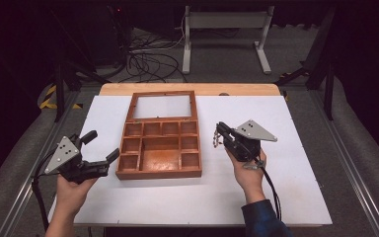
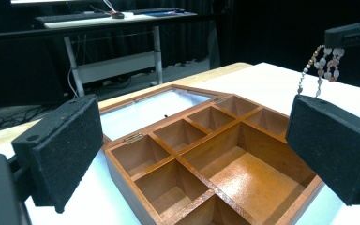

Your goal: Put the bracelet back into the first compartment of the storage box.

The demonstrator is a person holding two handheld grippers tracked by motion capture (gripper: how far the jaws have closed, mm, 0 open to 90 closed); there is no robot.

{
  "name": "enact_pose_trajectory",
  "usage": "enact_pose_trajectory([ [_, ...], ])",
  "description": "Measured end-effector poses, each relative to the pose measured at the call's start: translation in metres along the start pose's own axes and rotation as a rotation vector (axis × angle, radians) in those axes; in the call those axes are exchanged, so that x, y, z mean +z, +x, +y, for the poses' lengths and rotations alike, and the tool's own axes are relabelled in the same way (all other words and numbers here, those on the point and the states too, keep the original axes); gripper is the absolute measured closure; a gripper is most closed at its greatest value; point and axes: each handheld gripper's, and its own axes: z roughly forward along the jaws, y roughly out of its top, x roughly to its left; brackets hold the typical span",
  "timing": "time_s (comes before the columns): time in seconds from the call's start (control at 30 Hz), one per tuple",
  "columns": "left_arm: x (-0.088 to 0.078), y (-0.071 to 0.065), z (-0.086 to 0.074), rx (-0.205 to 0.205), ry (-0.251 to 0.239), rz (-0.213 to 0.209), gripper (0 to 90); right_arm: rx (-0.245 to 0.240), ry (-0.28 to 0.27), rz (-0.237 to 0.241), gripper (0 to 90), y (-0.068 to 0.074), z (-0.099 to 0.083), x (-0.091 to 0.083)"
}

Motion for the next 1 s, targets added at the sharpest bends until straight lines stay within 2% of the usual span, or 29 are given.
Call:
enact_pose_trajectory([
  [0.4,-0.001,0.001,-0.001,-0.003,-0.001,-0.002,5.1,-0.009,-0.025,0.04,85.7,0.017,0.012,0.012],
  [1.0,-0.001,0.003,-0.002,-0.007,-0.001,-0.006,5.1,-0.061,-0.04,0.103,85.7,0.047,0.034,0.038],
])
